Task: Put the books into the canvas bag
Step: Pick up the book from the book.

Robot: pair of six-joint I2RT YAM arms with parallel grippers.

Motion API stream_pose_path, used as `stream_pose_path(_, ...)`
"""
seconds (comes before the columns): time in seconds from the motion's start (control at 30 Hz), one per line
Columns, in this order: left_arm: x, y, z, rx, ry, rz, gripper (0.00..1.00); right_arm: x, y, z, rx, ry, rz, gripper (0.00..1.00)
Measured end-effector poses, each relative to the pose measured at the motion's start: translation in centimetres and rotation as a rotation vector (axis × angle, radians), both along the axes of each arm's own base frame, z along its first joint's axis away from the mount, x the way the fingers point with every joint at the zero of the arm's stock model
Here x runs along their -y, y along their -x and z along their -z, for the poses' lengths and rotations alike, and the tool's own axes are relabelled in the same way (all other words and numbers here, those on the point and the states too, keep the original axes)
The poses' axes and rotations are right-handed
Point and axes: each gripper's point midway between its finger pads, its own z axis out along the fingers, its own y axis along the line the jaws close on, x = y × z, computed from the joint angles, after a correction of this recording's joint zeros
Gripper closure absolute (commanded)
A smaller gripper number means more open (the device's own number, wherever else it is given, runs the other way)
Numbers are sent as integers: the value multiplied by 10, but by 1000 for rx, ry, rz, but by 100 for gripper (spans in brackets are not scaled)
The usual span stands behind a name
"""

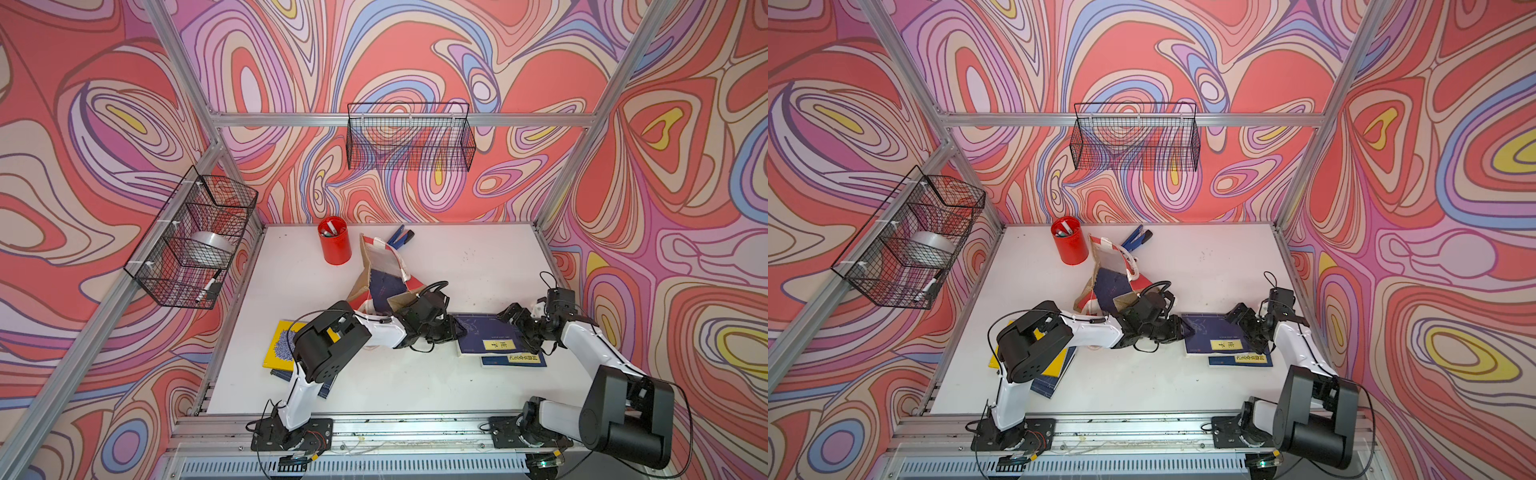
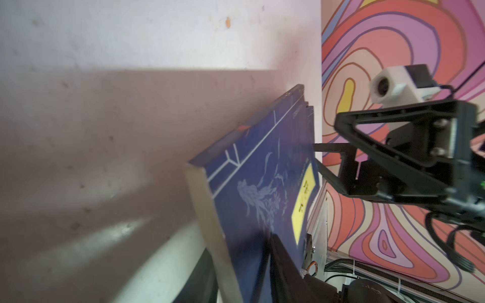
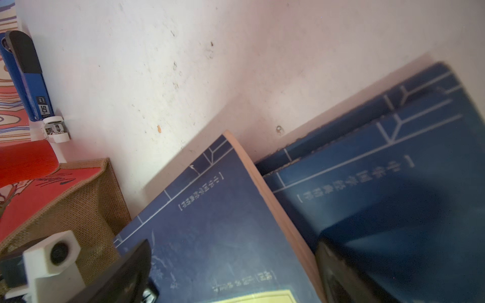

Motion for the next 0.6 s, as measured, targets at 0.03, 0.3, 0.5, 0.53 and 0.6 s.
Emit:
stream_pose_path(0.03, 1, -1, -5, 9, 12, -2, 69, 0, 0, 0, 0, 0, 0, 2)
stream_pose_path(0.3, 7, -6, -28, 52, 84, -1, 47, -2, -1, 0, 0, -3, -7, 2)
stream_pose_path(0.5, 11, -4, -35, 53, 115, 18, 46, -2, -1, 0, 1, -4, -10, 2)
stream_pose_path(0.53, 11, -4, -36, 53, 120, 19, 46, -2, -1, 0, 2, -4, -11, 2)
stream_pose_path(0.6, 12, -4, -39, 57, 133, 25, 42, -2, -1, 0, 2, -3, -12, 2)
